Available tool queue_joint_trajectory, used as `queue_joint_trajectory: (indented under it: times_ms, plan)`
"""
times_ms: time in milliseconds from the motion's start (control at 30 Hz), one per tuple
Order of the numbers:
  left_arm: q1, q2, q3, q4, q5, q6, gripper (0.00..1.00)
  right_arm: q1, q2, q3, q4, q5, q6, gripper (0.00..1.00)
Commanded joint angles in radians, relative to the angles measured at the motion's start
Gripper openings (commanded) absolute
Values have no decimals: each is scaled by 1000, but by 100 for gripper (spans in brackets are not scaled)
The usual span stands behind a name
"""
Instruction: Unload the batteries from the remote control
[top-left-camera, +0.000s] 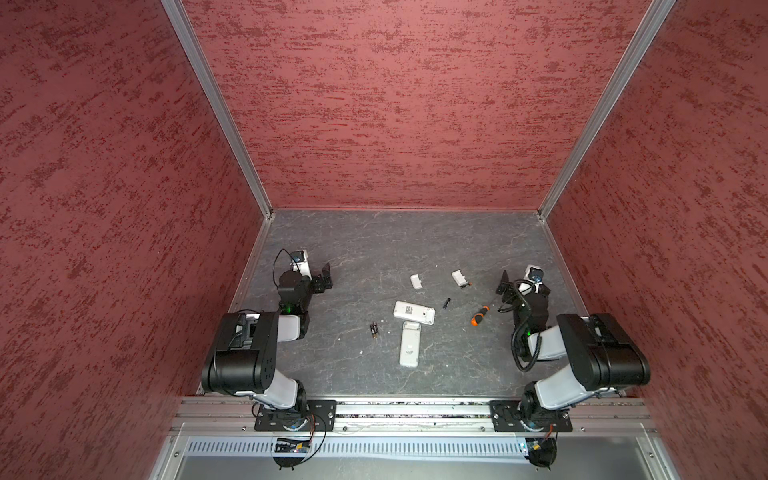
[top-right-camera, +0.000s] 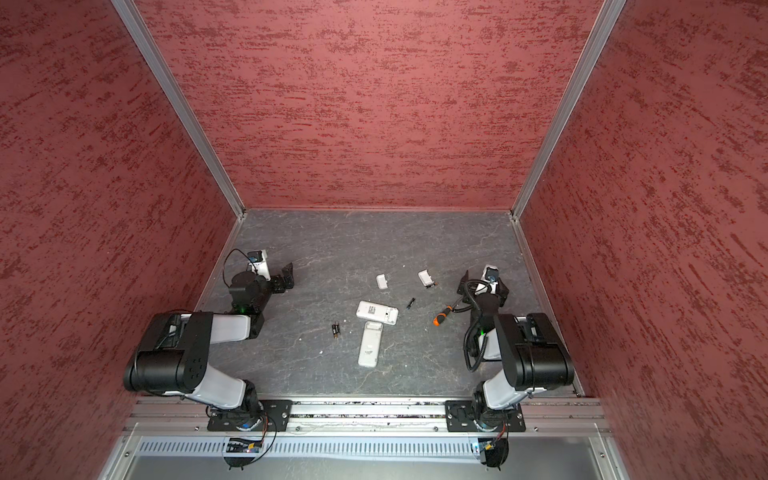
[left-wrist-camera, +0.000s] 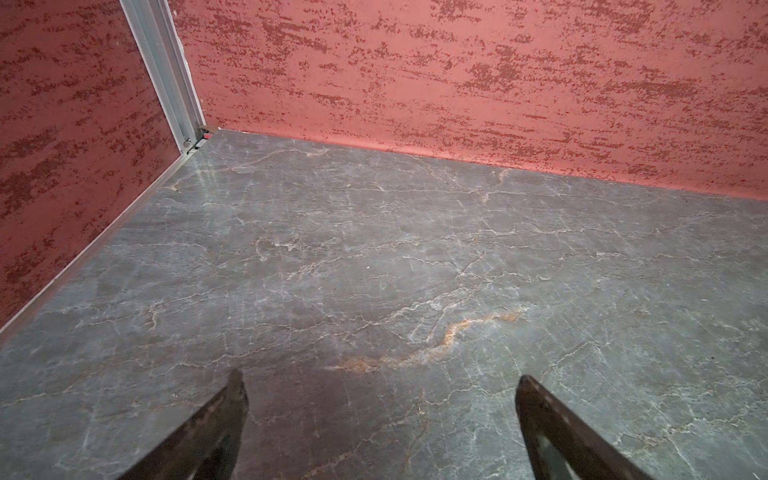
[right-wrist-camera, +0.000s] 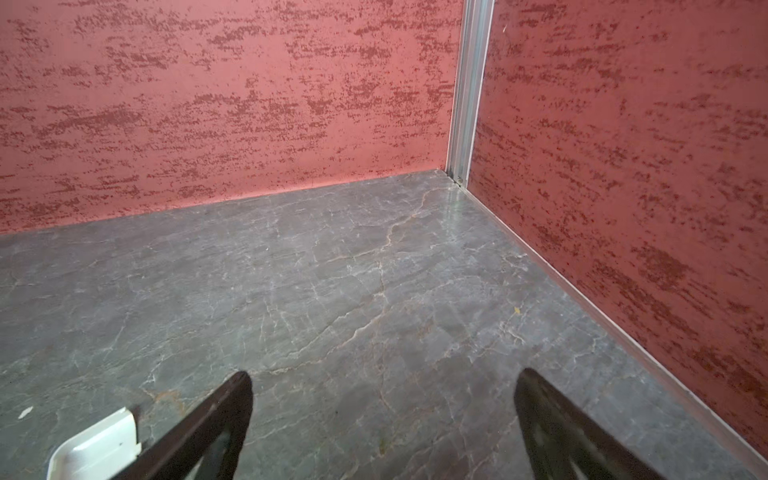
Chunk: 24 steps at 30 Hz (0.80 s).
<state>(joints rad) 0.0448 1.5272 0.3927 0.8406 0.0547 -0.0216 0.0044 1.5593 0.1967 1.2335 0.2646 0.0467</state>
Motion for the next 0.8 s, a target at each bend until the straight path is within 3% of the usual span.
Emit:
queue_joint_trajectory:
  times_ms: [0, 767]
  plan:
    - [1, 7, -12, 46, 23, 24, 99, -6, 1, 58, -6, 6, -5, 99]
    - [-11, 7, -11, 45, -1, 32, 100, -7, -3, 62, -16, 8, -4, 99]
